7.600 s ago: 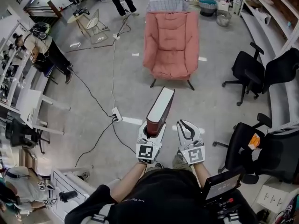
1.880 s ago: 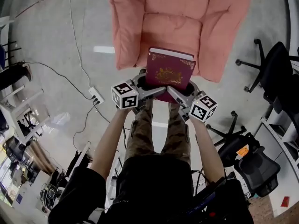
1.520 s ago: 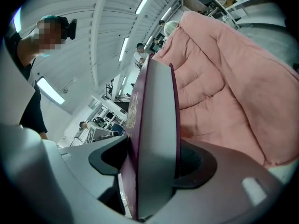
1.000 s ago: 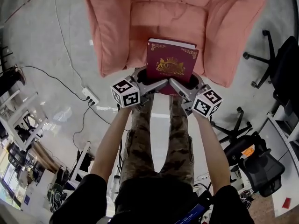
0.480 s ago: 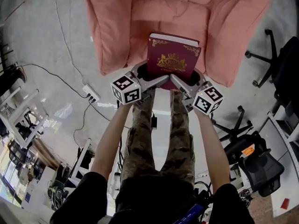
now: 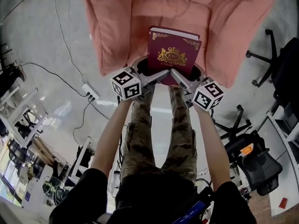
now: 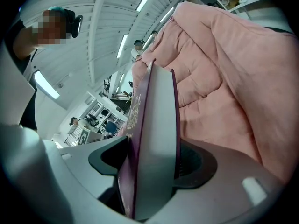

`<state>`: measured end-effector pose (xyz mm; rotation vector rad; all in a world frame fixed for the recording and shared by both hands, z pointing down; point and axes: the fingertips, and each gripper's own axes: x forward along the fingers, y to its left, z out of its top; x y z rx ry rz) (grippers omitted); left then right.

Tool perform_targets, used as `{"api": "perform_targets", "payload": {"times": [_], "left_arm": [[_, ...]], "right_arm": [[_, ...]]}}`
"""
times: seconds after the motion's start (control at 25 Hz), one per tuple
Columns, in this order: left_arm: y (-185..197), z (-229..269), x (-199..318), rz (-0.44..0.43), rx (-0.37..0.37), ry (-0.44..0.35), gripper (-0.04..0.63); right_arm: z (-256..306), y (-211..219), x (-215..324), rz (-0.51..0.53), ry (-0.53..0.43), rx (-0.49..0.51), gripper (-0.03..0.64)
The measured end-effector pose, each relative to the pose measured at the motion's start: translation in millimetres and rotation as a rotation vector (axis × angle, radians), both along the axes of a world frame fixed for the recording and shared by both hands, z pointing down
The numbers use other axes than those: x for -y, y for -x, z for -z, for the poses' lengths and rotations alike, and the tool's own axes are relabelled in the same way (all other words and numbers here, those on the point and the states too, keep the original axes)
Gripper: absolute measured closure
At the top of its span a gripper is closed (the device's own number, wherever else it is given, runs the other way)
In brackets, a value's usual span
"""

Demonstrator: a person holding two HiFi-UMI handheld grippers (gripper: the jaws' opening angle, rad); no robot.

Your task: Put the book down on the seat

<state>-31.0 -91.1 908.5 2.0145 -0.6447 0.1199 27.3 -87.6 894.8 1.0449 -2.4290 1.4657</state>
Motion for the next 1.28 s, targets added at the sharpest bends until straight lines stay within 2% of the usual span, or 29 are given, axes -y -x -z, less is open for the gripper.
{"api": "perform_targets", "payload": {"times": [0.48, 0.76, 1.04, 1.28], "left_arm": [[3.0, -12.2, 72.6, 0.015, 0.026, -0.039, 0.219], [6.0, -60.2, 108.3, 0.108, 0.04, 0.023, 0.215], [-1.1, -95.5, 133.0, 0.203, 0.065, 0.03, 0.21], [-2.8, -125.7, 144.0, 0.254, 0.117, 0.062, 0.21]], "right_arm": [[-14.4, 0.7, 72.3, -0.013, -0.041, -0.006, 0.284], [-63.4, -2.6, 111.8, -0.051, 0.006, -0.011, 0.273], [-102.7, -15.8, 137.8, -0.12, 0.052, 0.027, 0.268], [-136.3, -24.2, 150.4, -0.144, 0.102, -0.014, 0.258]]}}
